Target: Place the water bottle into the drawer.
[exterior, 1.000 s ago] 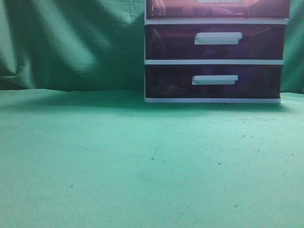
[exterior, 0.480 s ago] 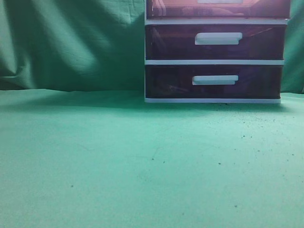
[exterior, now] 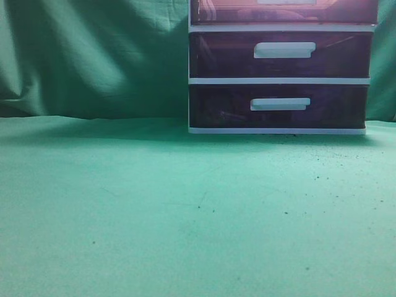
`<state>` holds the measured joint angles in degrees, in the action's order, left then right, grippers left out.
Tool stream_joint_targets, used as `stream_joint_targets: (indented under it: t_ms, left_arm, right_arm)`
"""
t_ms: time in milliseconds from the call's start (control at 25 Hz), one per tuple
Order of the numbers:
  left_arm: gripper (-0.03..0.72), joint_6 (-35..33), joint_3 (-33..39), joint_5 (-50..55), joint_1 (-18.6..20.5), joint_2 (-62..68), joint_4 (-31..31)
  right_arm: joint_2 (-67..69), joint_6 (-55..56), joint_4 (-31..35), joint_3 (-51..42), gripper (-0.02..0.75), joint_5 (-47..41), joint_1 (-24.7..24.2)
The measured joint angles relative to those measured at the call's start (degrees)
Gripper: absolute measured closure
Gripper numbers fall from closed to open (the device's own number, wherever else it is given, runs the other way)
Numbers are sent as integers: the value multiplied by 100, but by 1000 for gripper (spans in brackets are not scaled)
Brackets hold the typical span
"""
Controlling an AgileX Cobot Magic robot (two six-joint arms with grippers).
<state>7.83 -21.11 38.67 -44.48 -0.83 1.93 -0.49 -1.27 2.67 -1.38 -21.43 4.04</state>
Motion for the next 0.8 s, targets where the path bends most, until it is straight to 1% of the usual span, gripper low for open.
stream_joint_targets:
  t_ms: [360,440,480,560,680,760,800]
  left_arm:
    - [688,0,0,0,0,0,0]
    - [688,-11,10,0,29,0,159]
    - [688,-11,14,-13,130,0,342]
    - [688,-11,153,-373,568,0,677]
    - [688,-11,673,-1315,1723,0,1180]
    - [688,-11,1029,-1821,2507,0,1338]
    - [688,1,1259,-1991,2980,0,1349]
  right_arm:
    - [0,0,0,0,738,-9,0]
    - [0,3,0,0,738,-9,0]
    - [0,3,0,0,738,-9,0]
    - [0,3,0,0,738,-9,0]
    - [0,3,0,0,738,-13,0]
    - [0,3,0,0,738,-22,0]
    - [0,3,0,0,738,-22,0]
